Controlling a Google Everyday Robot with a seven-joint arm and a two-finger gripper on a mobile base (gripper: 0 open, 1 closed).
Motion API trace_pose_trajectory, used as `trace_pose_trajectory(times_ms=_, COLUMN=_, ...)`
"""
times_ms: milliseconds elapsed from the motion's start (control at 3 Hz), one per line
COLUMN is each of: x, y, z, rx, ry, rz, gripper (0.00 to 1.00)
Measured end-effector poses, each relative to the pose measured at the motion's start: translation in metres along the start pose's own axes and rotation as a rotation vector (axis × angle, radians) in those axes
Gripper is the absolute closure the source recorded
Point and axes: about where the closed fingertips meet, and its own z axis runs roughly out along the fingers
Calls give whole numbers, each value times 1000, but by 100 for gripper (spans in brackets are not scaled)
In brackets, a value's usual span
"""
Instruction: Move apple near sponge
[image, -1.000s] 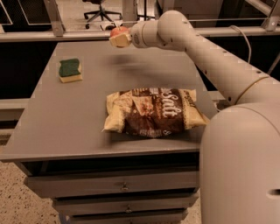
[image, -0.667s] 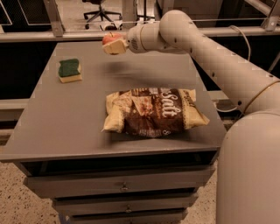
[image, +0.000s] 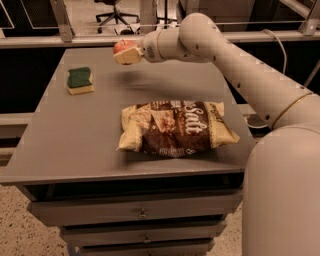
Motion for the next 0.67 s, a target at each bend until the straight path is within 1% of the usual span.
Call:
trace_pose_trajectory(times_ms=333, x=6, y=15, z=17, rx=-51, ry=1, rz=-1, gripper=100)
trace_pose_trajectory(times_ms=667, x=6, y=26, z=34, rx=-89, ry=-11, rz=-8, gripper=100)
